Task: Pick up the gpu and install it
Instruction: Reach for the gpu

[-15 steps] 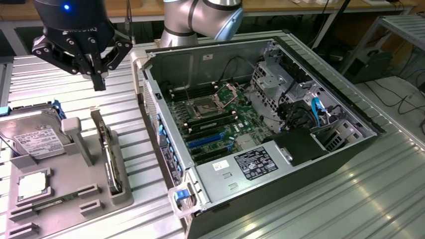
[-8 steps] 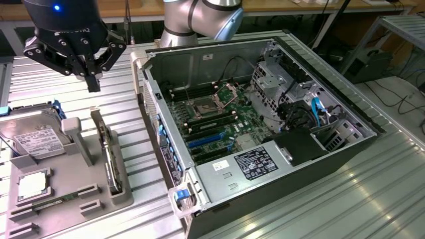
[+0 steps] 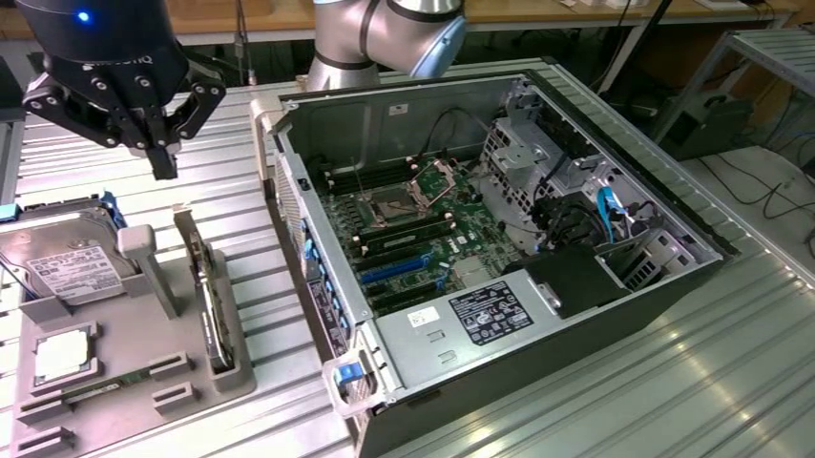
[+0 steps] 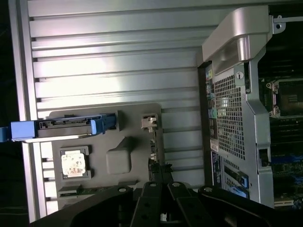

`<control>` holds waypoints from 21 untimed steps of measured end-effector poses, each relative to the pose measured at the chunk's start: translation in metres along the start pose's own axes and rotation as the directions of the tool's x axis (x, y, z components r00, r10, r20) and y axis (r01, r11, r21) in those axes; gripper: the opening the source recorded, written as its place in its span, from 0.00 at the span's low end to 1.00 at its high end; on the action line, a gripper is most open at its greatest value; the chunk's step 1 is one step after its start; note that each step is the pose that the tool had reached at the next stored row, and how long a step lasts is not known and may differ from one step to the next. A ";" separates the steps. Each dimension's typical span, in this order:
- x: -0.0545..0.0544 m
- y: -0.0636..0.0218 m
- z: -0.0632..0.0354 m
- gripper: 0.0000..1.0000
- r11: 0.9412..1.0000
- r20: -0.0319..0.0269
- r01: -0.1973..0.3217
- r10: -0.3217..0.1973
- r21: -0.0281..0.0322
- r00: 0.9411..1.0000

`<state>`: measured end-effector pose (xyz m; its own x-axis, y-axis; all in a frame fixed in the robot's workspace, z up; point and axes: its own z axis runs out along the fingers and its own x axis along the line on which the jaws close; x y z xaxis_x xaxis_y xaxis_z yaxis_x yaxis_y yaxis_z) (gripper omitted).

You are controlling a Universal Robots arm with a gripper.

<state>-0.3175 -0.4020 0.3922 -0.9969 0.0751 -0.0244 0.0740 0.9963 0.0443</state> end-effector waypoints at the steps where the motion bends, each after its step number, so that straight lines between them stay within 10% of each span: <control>1: 0.002 -0.0001 0.0000 0.11 1.000 0.000 0.000 0.000 0.000 1.000; 21: 0.010 -0.0389 -0.0013 0.11 1.000 0.000 0.001 -0.001 -0.001 1.000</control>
<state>-0.3301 -0.4400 0.3915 -0.9969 0.0744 -0.0243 0.0733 0.9963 0.0448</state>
